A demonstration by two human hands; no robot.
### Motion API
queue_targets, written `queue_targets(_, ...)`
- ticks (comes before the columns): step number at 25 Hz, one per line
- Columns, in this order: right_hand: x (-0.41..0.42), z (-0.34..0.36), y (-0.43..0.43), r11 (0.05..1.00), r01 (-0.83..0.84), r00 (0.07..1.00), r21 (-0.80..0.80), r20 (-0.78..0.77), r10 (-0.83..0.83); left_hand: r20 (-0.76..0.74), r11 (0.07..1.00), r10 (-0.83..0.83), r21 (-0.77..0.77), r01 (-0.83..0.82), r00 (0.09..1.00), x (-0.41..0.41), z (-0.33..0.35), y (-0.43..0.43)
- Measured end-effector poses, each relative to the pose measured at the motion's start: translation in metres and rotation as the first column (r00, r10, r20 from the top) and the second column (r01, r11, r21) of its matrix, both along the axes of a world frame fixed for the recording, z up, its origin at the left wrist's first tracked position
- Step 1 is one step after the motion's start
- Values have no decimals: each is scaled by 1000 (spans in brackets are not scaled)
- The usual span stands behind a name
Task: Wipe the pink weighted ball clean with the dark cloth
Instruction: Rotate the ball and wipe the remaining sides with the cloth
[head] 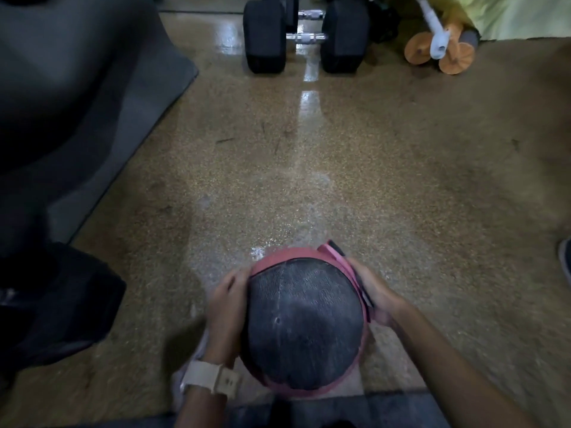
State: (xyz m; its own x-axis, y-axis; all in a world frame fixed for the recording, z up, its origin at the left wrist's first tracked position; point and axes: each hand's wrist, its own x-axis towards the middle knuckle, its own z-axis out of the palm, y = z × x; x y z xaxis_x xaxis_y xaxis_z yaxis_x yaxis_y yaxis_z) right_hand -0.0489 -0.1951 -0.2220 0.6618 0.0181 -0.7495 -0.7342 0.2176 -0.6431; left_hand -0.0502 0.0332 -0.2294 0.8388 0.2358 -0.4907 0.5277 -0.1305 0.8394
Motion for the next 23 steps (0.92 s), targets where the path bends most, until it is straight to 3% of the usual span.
queue_targets(3,-4,-13,-3,995,63,996,81,-71,-57,-338,913,-51,-396,-94,940,10,-5,14)
queue_targets(6,-3,-15,-2,980,111,994,165,-24,-109,-316,888,-123,-458,-38,941,15,7,7)
queue_targets(8,4,-9,2,963,172,982,207,39,-183,-189,903,-123,-429,31,974,24,5,8)
queue_targets(11,19,-6,4,980,166,979,113,103,-178,30,912,-258,-321,254,966,48,-1,13)
queue_targets(14,19,5,11,985,146,957,91,239,-164,5,941,-289,-180,286,957,51,1,8)
queue_targets(17,8,12,18,978,187,945,-96,290,-152,15,940,-296,182,288,955,38,18,-13)
queue_targets(18,-1,11,24,948,168,940,-271,334,-72,-3,889,-319,345,301,948,32,29,-26)
queue_targets(19,-11,15,36,856,135,918,-499,388,82,6,824,-355,475,309,935,23,37,-38)
queue_targets(20,-24,19,49,687,112,864,-718,413,290,50,772,-396,558,303,917,13,43,-47)
queue_targets(21,-36,21,60,517,124,783,-847,404,474,110,748,-422,603,276,900,5,48,-50)
queue_targets(22,-37,24,68,424,142,705,-895,392,591,154,756,-413,607,244,897,1,44,-49)
queue_targets(23,-28,26,67,396,113,668,-911,365,649,184,770,-406,596,227,895,-1,39,-47)
